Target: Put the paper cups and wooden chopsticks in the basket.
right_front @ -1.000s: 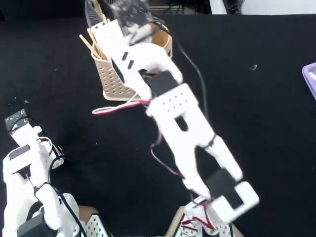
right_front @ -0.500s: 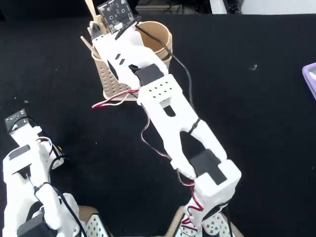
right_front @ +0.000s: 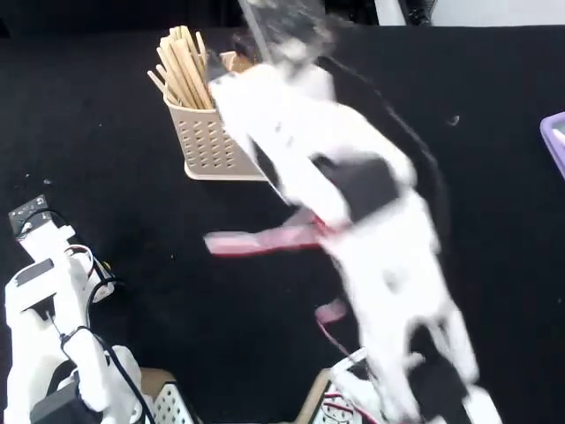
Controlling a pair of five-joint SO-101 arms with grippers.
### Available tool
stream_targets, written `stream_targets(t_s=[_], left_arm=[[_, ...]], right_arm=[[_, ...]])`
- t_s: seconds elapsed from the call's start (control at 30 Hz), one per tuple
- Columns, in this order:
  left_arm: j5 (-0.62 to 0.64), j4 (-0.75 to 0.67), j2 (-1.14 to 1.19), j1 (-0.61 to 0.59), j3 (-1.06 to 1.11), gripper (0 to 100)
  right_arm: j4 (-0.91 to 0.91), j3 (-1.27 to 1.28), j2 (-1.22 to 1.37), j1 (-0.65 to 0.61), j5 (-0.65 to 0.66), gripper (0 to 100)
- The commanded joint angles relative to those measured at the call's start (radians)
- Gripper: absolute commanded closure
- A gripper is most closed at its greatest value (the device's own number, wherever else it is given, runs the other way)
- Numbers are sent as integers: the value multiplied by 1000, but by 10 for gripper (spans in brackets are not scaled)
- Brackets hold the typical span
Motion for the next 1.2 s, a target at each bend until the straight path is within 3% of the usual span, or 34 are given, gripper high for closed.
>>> stream_targets(t_s=[0.0, 0.13, 0.3, 0.43, 0.57, 0.8, 1.0, 1.17], left_arm=[[-6, -25, -8, -5, 4, 843], [-9, 26, -11, 4, -21, 921], [-118, 193, -153, -4, -93, 928], [-193, 285, -413, 4, -90, 929], [-232, 316, -724, 59, 35, 928], [-261, 463, -1283, 77, 302, 927], [-259, 485, -1217, 104, 326, 927], [-259, 479, -1254, 82, 518, 928]], right_arm=[[241, 18, -249, 58, 46, 956], [367, 200, -447, 137, 120, 985], [396, 553, -727, 264, 196, 987], [285, 829, -964, 402, 213, 987], [213, 1090, -1182, 442, 206, 987], [308, 1297, -1489, 502, 181, 987], [434, 1334, -1466, 506, -11, 987], [434, 1460, -1474, 508, -14, 987]])
